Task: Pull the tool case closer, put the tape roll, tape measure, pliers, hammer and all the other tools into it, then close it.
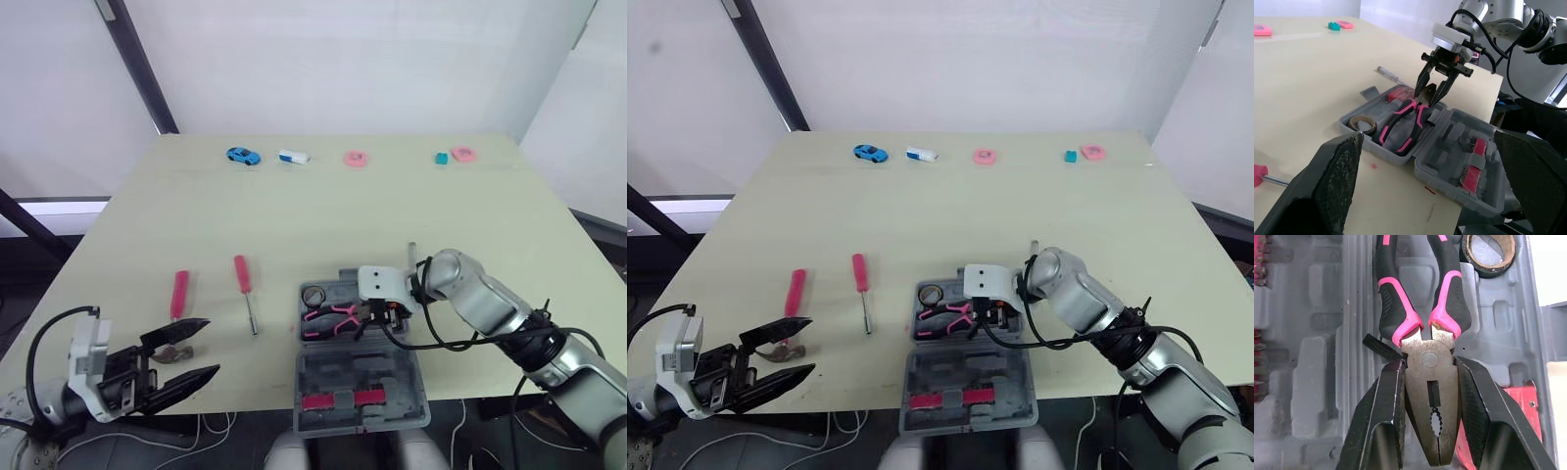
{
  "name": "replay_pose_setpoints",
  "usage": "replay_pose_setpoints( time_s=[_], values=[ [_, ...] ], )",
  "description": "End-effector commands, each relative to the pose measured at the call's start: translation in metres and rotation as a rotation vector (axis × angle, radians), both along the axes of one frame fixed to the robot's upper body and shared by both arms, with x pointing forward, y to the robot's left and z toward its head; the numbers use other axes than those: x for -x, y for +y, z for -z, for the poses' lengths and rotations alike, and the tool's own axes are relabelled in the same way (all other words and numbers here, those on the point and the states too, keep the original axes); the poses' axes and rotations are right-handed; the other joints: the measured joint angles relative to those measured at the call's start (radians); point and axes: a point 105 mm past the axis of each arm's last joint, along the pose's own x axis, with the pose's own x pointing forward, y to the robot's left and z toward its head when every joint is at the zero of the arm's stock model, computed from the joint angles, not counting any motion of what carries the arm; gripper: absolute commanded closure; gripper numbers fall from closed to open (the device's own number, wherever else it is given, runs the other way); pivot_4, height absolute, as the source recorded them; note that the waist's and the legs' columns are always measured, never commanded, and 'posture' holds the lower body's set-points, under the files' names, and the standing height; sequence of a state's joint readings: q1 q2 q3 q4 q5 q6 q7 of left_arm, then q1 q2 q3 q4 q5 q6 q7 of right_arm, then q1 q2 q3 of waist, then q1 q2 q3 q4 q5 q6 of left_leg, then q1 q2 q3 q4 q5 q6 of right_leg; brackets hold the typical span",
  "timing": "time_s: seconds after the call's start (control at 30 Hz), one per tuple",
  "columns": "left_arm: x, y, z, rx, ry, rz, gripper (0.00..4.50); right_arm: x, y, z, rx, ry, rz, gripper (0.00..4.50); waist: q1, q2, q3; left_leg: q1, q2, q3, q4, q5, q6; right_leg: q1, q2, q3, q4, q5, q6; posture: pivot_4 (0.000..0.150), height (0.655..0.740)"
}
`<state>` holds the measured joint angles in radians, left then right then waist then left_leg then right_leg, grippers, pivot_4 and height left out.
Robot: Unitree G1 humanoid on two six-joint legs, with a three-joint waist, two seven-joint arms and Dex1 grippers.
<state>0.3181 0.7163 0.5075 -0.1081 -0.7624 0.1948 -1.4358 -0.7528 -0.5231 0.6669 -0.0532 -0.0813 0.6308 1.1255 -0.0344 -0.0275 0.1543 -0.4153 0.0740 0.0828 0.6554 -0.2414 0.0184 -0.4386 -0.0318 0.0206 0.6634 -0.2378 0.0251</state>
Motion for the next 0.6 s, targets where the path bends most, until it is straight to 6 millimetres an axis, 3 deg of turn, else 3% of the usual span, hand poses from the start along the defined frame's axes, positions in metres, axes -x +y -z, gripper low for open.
replay_pose_setpoints(
  time_s=[0.03,0.4,0.43,0.47,0.5,0.6],
  values=[
    [0.0,-0.002,-0.005,-0.019,-0.032,0.01,0.0,0.004,0.005,0.0,-0.006,-0.01,-0.014,3.54,0.0,0.0,0.0,0.0,0.0,0.0,0.0,0.0,0.0,0.0,0.0,0.0,0.0,0.0,0.0,0.15,0.74],
    [-0.002,-0.005,-0.002,-0.016,-0.029,0.006,0.0,0.014,0.01,0.021,-0.016,0.083,-0.003,3.54,-0.007,-0.001,-0.001,0.001,0.0,0.0,0.0,0.0,0.0,0.0,0.001,0.0,0.0,0.001,0.001,0.15,0.74],
    [-0.002,-0.005,-0.002,-0.016,-0.029,0.006,0.0,0.015,0.01,0.022,-0.014,0.09,-0.008,2.53,-0.007,-0.001,-0.001,0.001,0.0,0.0,0.0,0.0,0.0,0.0,0.001,0.0,0.001,0.001,0.001,0.15,0.74],
    [-0.002,-0.005,-0.002,-0.015,-0.027,0.006,0.0,0.011,0.01,0.023,-0.02,0.072,0.0,2.27,-0.006,-0.001,-0.001,0.001,0.0,0.0,0.0,0.0,0.0,0.0,0.001,0.0,0.0,0.001,0.001,0.15,0.74],
    [-0.002,-0.006,-0.002,-0.014,-0.025,0.006,0.0,0.006,0.009,0.021,-0.034,0.045,0.006,1.48,-0.006,-0.001,-0.001,0.0,0.0,0.0,0.0,0.0,0.0,0.0,0.001,0.0,0.0,0.001,0.001,0.15,0.74],
    [-0.001,-0.006,-0.001,-0.011,-0.023,0.005,0.0,-0.002,0.012,0.01,-0.131,-0.009,0.005,1.44,-0.006,-0.001,-0.001,0.0,0.0,0.0,0.0,0.0,0.0,0.0,0.0,0.0,0.0,0.001,0.001,0.15,0.74]
  ],
)
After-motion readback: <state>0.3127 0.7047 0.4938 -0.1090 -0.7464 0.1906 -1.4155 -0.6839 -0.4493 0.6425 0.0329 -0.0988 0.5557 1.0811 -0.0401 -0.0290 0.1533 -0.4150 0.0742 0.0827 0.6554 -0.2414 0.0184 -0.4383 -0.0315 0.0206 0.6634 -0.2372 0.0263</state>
